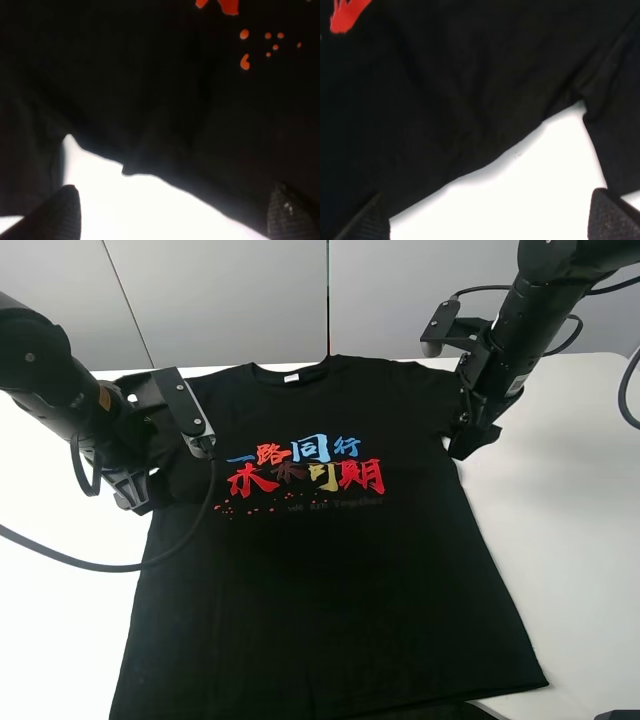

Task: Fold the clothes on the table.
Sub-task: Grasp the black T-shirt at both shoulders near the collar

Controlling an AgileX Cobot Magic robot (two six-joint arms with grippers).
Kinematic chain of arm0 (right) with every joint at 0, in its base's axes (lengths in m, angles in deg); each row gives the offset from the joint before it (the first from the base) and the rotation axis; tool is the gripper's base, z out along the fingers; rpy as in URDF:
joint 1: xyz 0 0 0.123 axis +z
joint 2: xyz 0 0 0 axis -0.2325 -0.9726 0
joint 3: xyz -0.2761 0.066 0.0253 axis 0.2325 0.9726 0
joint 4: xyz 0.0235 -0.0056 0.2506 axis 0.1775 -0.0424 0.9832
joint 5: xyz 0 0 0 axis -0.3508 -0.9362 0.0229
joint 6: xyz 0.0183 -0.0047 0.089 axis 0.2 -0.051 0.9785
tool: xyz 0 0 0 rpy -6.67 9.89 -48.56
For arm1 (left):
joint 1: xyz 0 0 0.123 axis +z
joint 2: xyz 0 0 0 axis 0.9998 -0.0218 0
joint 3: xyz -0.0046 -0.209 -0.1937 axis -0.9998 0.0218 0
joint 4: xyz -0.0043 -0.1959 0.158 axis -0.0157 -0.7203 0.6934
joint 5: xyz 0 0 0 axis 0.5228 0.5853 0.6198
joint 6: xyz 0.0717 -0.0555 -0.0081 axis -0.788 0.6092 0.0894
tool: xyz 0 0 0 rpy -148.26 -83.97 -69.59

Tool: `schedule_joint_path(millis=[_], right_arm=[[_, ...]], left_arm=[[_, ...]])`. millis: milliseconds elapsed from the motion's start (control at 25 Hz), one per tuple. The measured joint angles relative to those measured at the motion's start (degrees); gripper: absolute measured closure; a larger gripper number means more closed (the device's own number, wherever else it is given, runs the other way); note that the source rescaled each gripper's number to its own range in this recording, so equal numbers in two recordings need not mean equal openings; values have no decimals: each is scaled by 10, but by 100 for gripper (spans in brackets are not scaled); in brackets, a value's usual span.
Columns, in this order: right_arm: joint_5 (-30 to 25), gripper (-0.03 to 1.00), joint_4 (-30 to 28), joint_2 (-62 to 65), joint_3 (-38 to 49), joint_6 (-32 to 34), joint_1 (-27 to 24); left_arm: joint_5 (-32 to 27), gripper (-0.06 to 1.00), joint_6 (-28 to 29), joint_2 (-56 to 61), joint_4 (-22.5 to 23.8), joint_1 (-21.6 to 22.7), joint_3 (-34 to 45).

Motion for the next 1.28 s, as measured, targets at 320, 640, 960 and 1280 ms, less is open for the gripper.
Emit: schedule_joint_path(millis=[320,640,960,1280], right_arm=[[17,6,1,-20,0,-56,0],[25,6,14,-63,0,-102,0],[40,6,14,-69,0,-140,0],[64,6,14,-69,0,-156,17]], left_arm=[[11,-2,-2,-71,19,0,-31],[17,-2,-10,-99,38,0,-47],[17,-2,-21,-130,43,0,-47],[27,-2,-39,-133,97,-1,-48]])
